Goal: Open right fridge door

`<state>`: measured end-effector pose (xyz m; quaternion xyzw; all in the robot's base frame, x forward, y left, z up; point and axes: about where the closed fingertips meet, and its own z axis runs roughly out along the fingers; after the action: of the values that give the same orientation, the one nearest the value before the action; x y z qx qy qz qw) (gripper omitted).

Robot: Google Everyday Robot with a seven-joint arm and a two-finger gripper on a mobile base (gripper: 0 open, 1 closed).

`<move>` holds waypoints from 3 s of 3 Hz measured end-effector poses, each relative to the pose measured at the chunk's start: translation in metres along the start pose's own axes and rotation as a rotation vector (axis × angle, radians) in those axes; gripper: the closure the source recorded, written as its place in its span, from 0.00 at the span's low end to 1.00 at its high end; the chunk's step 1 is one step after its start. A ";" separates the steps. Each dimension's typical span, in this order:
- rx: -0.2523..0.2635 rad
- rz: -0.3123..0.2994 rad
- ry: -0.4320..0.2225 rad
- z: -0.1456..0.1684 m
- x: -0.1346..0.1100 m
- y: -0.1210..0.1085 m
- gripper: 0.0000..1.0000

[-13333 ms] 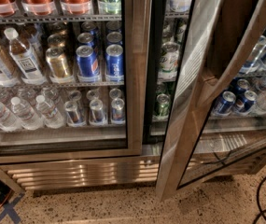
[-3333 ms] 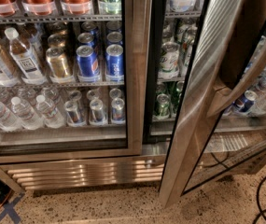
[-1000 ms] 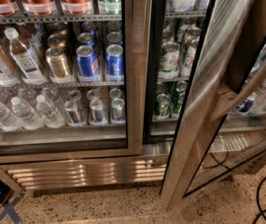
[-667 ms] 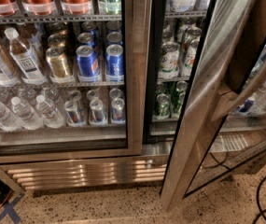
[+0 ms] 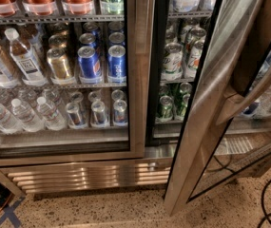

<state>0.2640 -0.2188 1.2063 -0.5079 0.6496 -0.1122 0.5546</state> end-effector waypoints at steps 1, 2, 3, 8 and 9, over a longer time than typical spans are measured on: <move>0.000 0.000 0.000 0.000 0.000 0.000 0.00; 0.091 0.103 -0.033 -0.004 0.005 -0.017 0.00; 0.281 0.256 -0.042 -0.032 0.037 -0.062 0.00; 0.828 0.251 -0.127 -0.165 0.041 -0.175 0.00; 0.968 0.204 -0.188 -0.200 0.016 -0.204 0.00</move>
Offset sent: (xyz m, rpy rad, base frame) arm 0.0292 -0.0839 0.0044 0.4086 -0.0905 -0.2353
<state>0.2089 -0.4086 1.4134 -0.1344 0.5168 -0.2996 0.7906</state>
